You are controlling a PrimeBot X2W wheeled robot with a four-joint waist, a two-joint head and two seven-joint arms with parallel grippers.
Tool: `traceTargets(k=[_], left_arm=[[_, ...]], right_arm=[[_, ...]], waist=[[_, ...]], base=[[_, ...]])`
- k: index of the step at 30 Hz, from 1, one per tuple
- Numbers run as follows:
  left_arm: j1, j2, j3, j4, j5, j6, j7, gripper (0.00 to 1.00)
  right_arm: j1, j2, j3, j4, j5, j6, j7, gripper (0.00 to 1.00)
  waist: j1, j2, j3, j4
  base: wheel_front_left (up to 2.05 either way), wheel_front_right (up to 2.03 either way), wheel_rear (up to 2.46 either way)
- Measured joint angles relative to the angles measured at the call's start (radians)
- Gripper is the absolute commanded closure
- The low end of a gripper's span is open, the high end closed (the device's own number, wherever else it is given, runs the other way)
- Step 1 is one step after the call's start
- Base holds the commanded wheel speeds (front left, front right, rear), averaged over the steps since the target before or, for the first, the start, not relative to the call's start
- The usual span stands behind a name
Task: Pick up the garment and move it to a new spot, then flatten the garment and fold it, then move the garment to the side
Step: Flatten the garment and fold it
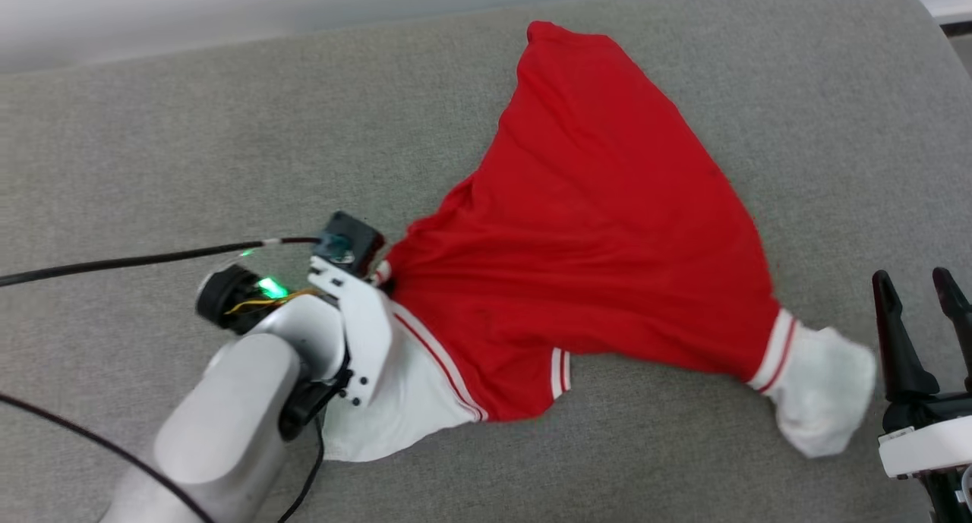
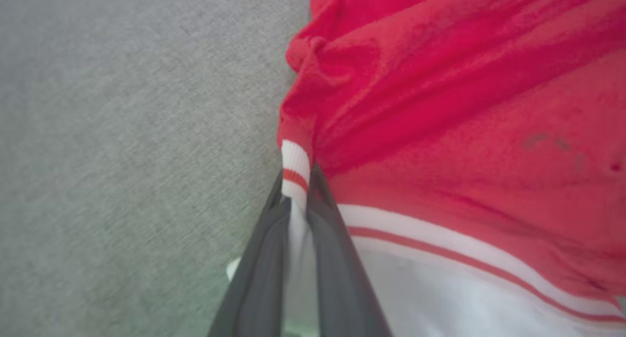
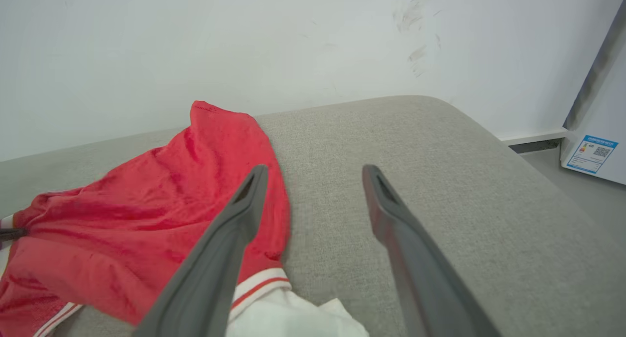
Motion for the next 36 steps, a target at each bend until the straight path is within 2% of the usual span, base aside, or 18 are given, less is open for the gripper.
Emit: traceTargets(k=[8,12,13,14,19,23,31,36], left_arm=[[0.087,0.074,0.073,-0.05,-0.045,0.049,-0.034,1.0],[0.143,0.104,0.078,-0.078,-0.055,0.05,-0.049,1.0],[0.153,0.102,0.083,-0.089,-0.057,0.053,-0.072,0.67],[0.159,0.099,0.089,-0.103,-0.058,0.057,-0.102,0.0],[0.205,0.086,0.131,-0.173,-0.052,0.093,-0.268,0.0],[0.292,0.101,0.152,-0.244,-0.07,0.122,-0.297,0.0],[0.501,0.178,0.148,-0.445,-0.135,0.184,-0.118,0.0],[0.544,0.181,0.121,-0.516,-0.159,0.198,-0.049,0.0]], right_arm=[[0.001,-0.003,0.011,0.001,-0.009,0.0,0.019,0.0],[0.001,-0.003,0.024,0.003,-0.016,0.0,0.03,0.0],[0.001,-0.003,0.028,0.005,-0.017,0.0,0.031,0.0],[0.001,-0.002,0.03,0.007,-0.018,0.0,0.032,0.0],[0.002,-0.002,0.035,0.012,-0.022,0.0,0.046,0.0],[0.016,-0.003,0.029,0.011,-0.022,0.0,0.058,0.0],[0.034,-0.001,0.03,0.004,-0.02,0.0,0.07,0.0],[0.037,0.002,0.035,0.007,-0.02,0.0,0.072,0.0]], waist=[[0.0,0.0,-0.039,0.04],[0.0,0.0,-0.048,0.06],[0.0,0.0,-0.051,0.065],[0.0,0.0,-0.055,0.069],[0.0,0.0,-0.081,0.093],[0.0,0.0,-0.105,0.117],[0.0,0.0,-0.125,0.145],[-0.0001,0.0,-0.112,0.143]], base=[[0.0,0.0,0.0],[0.0,0.0,0.0],[0.0,0.0,0.0],[0.0,0.0,0.0],[0.0,0.0,0.0],[0.0,0.0,0.0],[0.0,0.0,0.0],[0.0,0.0,0.0]])
